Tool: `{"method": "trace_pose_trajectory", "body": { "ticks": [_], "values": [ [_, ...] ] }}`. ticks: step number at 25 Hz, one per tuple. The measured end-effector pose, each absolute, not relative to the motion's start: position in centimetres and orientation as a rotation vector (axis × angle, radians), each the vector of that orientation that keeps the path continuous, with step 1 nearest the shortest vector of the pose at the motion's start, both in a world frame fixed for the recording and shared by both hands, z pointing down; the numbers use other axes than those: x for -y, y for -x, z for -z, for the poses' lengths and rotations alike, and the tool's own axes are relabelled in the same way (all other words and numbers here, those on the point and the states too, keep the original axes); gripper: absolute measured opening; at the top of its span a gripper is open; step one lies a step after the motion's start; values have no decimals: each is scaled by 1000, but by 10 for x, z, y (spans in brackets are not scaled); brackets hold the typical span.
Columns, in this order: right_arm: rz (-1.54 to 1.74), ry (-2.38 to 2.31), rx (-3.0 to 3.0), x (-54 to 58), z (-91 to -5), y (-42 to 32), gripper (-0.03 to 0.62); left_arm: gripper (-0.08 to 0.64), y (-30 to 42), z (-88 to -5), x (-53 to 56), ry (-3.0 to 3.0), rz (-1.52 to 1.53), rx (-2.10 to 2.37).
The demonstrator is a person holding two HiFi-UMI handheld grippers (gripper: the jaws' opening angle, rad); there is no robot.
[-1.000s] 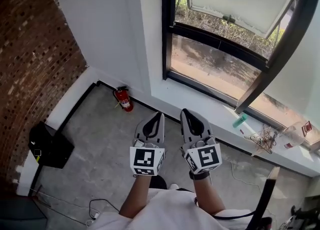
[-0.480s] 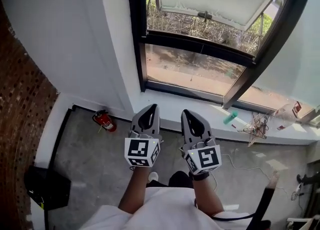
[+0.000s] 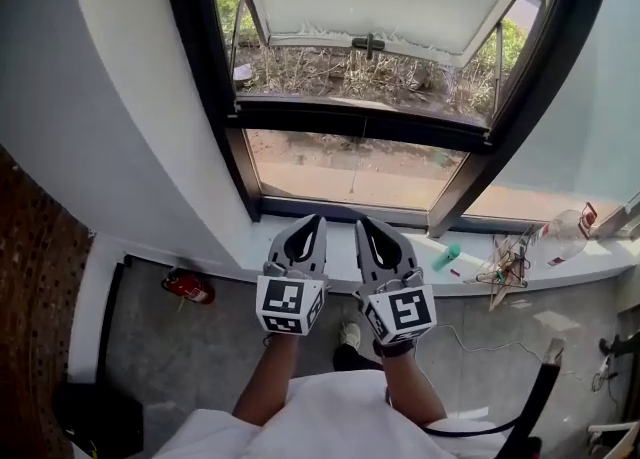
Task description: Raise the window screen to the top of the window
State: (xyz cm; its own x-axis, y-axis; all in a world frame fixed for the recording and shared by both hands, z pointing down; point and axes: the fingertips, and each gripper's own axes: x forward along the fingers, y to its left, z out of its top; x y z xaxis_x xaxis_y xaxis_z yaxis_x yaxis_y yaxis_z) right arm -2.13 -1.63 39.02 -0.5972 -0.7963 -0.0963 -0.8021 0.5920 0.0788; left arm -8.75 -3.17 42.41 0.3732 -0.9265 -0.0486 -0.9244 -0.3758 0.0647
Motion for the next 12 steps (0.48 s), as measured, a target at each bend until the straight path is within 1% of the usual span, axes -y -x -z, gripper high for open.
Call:
{"method": "trace_pose_trajectory", "body": {
  "ticks": [6, 12],
  "values": [
    [-166, 1387, -2740, 113, -370, -19, -9, 2, 49, -404, 115, -2615, 95, 1766],
    [7, 1457, -2769, 180, -411, -42, -9, 2, 38, -432, 169, -2601, -23, 1723]
  ]
}}
